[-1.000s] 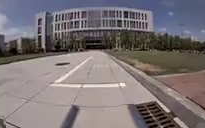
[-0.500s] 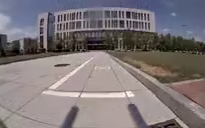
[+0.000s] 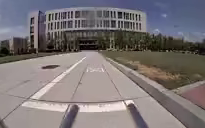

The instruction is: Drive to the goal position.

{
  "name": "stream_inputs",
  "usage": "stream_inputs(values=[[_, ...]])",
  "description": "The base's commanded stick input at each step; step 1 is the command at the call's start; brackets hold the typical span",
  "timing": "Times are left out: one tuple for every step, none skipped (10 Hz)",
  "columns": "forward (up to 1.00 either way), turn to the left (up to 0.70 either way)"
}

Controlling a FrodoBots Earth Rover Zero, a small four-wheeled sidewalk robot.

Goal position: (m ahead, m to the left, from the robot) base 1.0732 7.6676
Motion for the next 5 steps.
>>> stream_inputs(values=[[0.7, 0.0], [0.7, 0.0], [0.7, 0.0], [0.7, 0.0], [0.7, 0.0]])
